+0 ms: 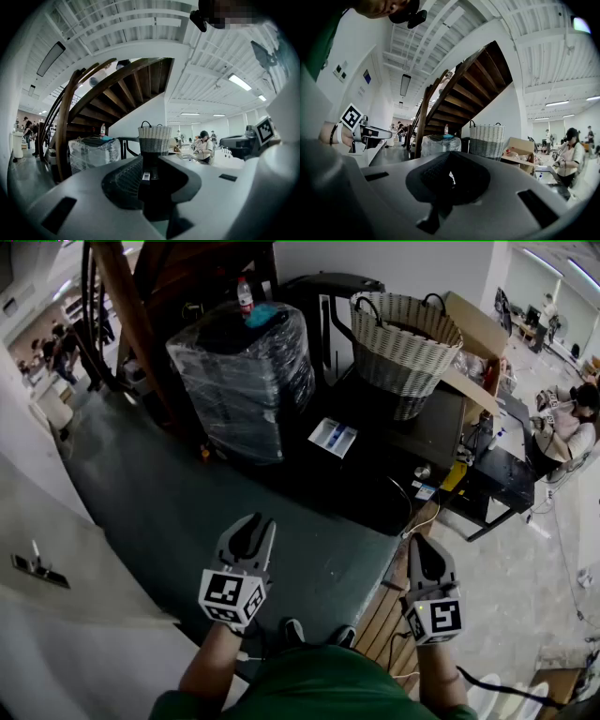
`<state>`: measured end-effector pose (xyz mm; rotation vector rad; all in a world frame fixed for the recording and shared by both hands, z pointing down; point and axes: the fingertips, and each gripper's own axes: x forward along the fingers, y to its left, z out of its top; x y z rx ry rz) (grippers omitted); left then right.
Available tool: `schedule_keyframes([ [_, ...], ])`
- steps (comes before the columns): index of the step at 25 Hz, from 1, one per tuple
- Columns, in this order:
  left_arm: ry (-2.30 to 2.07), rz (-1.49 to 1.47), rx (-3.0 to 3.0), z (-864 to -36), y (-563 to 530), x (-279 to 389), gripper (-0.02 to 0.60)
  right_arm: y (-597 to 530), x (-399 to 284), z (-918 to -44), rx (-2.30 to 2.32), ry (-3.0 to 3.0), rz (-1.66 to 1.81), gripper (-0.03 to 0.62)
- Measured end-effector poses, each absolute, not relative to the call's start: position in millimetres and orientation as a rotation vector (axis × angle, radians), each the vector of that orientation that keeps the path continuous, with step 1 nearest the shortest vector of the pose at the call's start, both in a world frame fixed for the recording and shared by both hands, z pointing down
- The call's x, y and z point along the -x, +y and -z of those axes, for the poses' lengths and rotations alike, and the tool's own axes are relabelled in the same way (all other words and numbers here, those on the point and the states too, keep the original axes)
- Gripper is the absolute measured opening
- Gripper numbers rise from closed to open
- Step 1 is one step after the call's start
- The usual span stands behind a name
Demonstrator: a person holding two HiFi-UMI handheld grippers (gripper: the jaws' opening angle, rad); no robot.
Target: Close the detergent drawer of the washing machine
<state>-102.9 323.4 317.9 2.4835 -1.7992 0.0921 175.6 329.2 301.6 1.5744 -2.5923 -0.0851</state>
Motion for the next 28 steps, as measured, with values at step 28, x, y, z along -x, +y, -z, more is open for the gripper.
schedule_keyframes([
  [28, -1.700, -0.011, -2.469, -362.0, 288.8, 205.8, 0.110, 317.1, -105.2, -320.9, -1.718, -2.380, 0.039, 0.021],
])
